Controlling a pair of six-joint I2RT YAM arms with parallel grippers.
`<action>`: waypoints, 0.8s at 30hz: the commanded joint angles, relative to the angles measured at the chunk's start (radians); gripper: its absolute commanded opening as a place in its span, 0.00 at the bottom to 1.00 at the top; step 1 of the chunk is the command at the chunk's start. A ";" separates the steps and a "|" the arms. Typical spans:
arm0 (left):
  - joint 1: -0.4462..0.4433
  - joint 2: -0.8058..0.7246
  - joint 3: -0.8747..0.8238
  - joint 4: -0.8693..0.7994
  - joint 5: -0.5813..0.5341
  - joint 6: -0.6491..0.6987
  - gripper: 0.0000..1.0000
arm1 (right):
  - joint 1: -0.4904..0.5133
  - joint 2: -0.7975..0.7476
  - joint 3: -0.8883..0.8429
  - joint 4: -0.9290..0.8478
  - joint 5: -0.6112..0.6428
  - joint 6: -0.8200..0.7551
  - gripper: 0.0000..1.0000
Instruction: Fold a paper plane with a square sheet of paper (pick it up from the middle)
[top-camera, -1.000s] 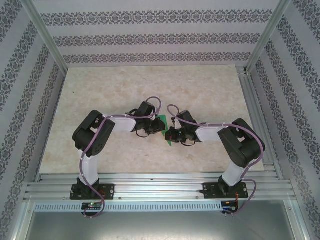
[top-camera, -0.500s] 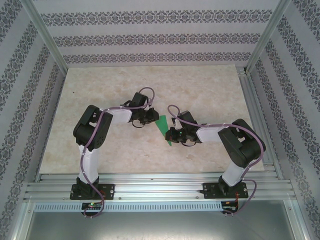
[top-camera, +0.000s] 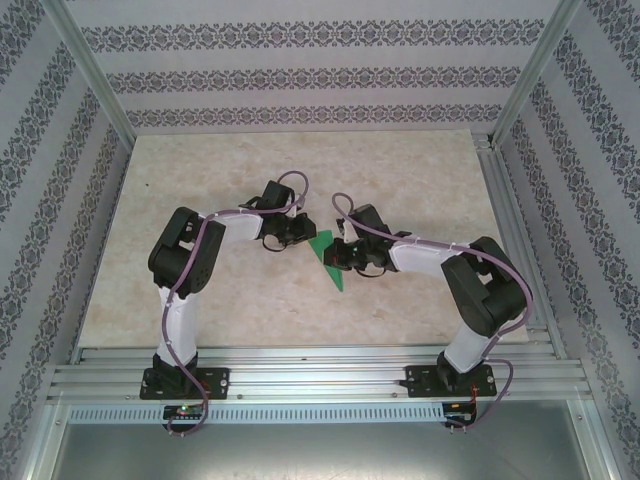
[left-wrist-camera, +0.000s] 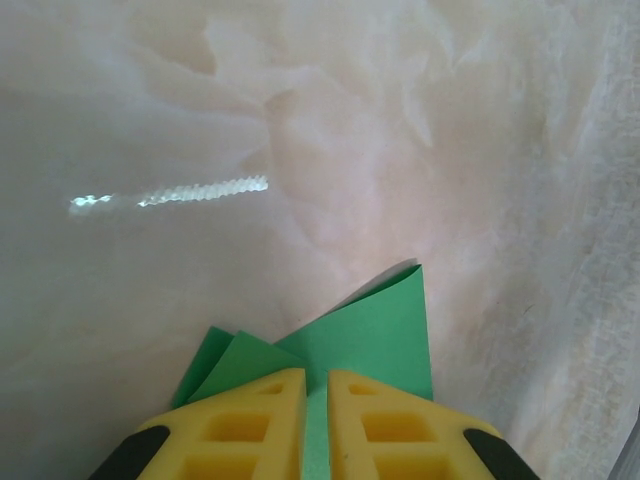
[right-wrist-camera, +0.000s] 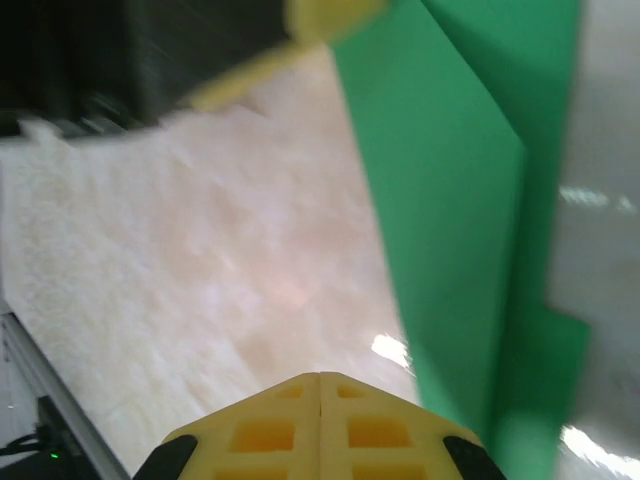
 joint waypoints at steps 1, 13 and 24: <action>0.023 0.073 -0.013 -0.049 -0.082 0.058 0.16 | 0.012 0.068 0.068 -0.040 -0.013 -0.015 0.00; 0.022 0.082 -0.002 -0.075 -0.098 0.062 0.16 | 0.004 0.167 0.073 -0.053 -0.022 -0.009 0.00; 0.022 0.088 0.006 -0.095 -0.126 0.058 0.16 | -0.010 0.046 -0.206 0.070 -0.102 0.018 0.00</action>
